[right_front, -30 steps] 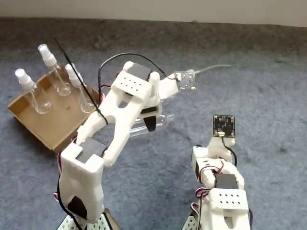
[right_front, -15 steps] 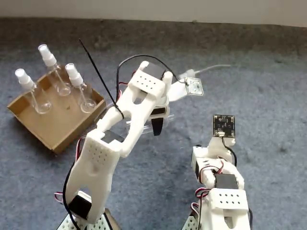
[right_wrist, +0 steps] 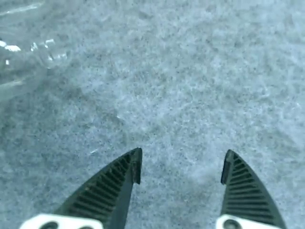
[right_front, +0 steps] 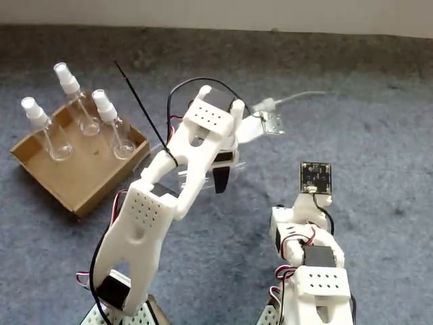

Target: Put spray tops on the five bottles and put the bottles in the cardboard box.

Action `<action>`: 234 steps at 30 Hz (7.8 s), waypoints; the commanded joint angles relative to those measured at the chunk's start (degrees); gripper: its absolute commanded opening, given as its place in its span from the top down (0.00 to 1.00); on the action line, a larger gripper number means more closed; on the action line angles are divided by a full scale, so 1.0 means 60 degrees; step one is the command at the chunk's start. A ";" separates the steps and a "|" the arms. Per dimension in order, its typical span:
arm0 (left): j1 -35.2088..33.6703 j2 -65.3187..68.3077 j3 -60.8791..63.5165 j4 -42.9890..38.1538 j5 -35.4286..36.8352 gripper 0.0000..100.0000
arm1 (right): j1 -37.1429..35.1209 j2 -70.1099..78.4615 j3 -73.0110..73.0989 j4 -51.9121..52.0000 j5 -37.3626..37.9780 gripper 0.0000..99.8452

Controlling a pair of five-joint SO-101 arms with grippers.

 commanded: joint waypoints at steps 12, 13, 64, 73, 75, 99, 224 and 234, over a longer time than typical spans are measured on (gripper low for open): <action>-0.0139 -0.0154 -0.0418 0.0352 -0.0044 0.83 | 0.0051 0.0037 -0.0095 -0.0242 -0.0073 0.75; -0.0125 -0.0154 -0.0418 0.0352 -0.0044 0.83 | 0.0051 0.0037 -0.0095 -0.0242 -0.0073 0.75; 0.0901 -0.1766 -0.0125 0.0381 0.0908 0.89 | 0.0051 0.0037 -0.0095 -0.0242 -0.0059 0.75; 0.0667 -0.3216 -0.0168 0.0366 0.3282 0.89 | 0.0051 0.0037 -0.0095 -0.0242 -0.0059 0.75; 0.0667 -0.3582 -0.0168 0.0366 0.3883 0.89 | 0.0051 0.0037 -0.0095 -0.0242 -0.0059 0.75; -0.0154 -0.8344 -0.0095 0.0396 0.7429 0.89 | 0.0051 0.0037 -0.0095 -0.0300 -0.0059 0.75; -0.1780 -1.9626 2.1429 -1.4286 0.9626 0.89 | -0.0462 2.4154 -2.9795 0.4271 0.2418 0.95; -0.1780 -1.9626 2.1531 -1.4286 0.9626 0.89 | -0.0344 2.4183 -3.0264 0.3524 0.2432 0.95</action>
